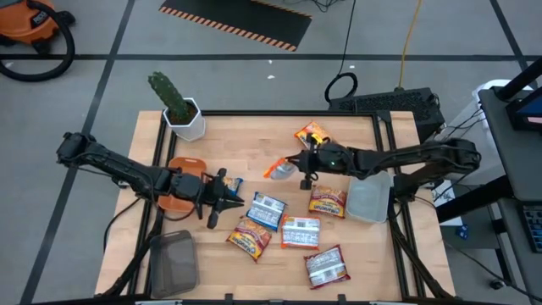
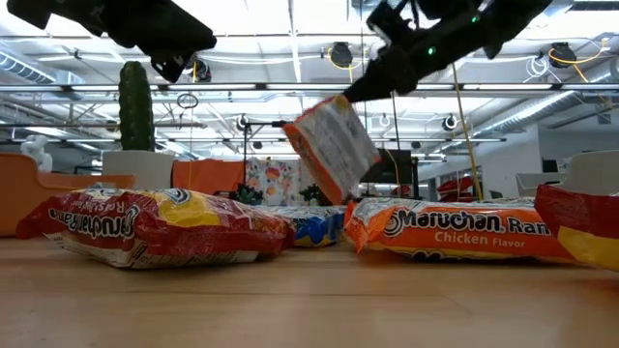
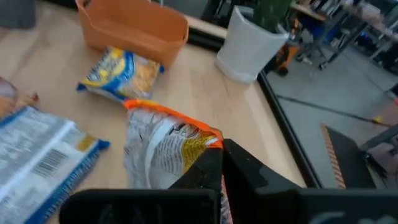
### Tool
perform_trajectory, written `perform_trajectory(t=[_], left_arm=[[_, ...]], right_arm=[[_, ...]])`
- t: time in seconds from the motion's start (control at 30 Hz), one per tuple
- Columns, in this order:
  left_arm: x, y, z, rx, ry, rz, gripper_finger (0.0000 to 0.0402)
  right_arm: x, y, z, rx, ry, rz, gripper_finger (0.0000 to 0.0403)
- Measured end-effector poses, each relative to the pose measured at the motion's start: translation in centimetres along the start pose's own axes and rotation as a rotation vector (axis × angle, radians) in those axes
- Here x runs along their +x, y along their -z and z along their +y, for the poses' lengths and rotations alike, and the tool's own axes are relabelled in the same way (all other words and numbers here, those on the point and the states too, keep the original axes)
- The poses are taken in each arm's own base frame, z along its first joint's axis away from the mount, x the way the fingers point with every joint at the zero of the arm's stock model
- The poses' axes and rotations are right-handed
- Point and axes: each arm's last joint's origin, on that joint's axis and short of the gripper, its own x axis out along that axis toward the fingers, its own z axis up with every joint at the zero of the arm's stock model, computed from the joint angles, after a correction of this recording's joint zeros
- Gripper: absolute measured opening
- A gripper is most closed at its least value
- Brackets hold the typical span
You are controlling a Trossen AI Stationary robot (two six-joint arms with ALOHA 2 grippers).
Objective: Sort Maruchan noodles
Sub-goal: Put the center orange noodle pack into the white bin
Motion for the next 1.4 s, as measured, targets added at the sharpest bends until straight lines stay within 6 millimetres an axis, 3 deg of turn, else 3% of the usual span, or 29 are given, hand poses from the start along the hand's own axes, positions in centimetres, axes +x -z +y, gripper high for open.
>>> perform_trajectory(t=[0.43, 0.7, 0.97, 1.4], left_arm=[[-0.5, -1.1, -2.2, 0.078, 0.073, -0.149, 0.0064], [-0.7, -1.3, -2.6, 0.141, -0.008, -0.193, 0.0159], [-0.5, -1.7, -2.1, 0.247, -0.074, -0.226, 0.0235], [4.1, -0.7, -1.0, 0.261, -0.174, -0.307, 0.0322]], right_arm=[[-4.0, -3.2, 2.5, 0.017, 0.077, -0.118, 0.0000], [-6.0, -4.2, 3.1, 0.069, 0.115, -0.160, 0.0000], [-6.5, -4.6, 3.7, 0.078, 0.154, -0.177, 0.0000], [-7.6, -5.5, 5.1, 0.077, 0.143, -0.249, 0.0000]])
